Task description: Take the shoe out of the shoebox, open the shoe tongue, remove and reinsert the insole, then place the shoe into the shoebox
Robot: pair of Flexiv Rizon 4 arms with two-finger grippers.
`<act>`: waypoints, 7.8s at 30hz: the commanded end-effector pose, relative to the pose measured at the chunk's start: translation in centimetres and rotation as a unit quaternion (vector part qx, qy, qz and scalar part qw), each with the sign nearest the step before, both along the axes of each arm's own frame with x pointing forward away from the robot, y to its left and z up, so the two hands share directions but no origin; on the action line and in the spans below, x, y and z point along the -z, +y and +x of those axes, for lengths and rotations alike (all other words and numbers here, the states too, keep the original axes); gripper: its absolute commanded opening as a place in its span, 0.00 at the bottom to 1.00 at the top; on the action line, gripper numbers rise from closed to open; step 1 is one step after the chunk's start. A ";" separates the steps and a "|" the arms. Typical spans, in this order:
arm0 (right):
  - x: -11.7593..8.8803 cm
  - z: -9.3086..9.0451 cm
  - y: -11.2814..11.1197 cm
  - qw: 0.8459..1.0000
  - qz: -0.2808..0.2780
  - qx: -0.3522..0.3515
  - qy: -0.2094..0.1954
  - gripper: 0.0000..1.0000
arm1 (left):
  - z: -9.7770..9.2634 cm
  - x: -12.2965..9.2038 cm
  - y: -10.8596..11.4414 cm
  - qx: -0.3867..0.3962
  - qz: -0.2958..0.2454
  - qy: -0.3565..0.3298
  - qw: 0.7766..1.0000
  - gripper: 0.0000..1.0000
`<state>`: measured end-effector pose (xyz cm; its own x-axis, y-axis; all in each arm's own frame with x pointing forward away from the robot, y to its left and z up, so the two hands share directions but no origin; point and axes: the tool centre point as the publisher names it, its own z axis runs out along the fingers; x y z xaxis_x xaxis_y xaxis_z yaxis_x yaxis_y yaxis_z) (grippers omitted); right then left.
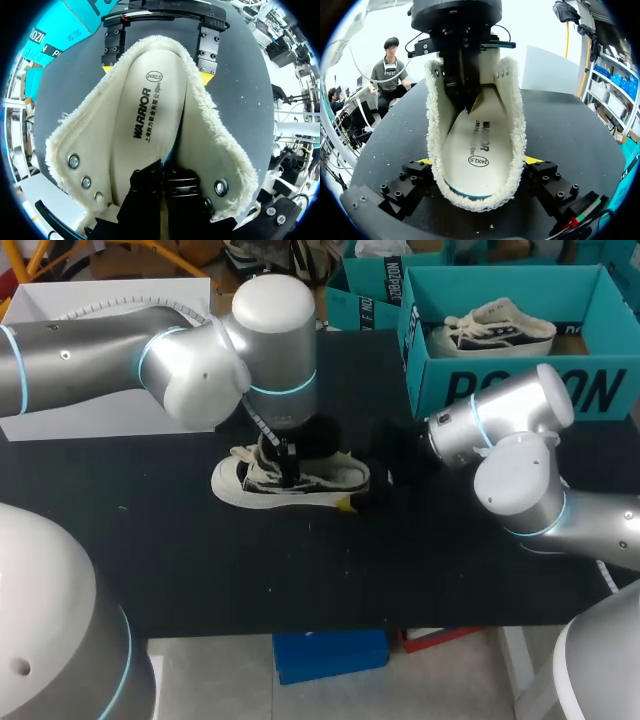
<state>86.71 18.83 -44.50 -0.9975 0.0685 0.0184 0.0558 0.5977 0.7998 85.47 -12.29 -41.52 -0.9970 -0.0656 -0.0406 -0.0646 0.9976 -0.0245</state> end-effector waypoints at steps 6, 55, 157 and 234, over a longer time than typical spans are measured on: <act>0.1 -0.1 0.2 1.000 0.000 0.001 -0.001 0.00 | 0.0 -2.4 0.0 -0.006 -0.020 0.007 1.000 0.00; 0.1 -0.1 0.2 1.000 0.000 0.001 -0.001 0.00 | 0.3 -3.6 -2.9 0.000 -0.058 0.017 0.998 0.39; 0.1 -0.1 0.2 1.000 0.000 0.001 -0.001 0.00 | 1.3 -1.4 -7.9 0.029 -0.054 -0.128 0.990 0.00; 0.1 -0.1 0.2 1.000 0.000 0.001 -0.001 0.00 | -10.5 -29.2 -8.3 0.023 -0.487 0.157 0.859 0.00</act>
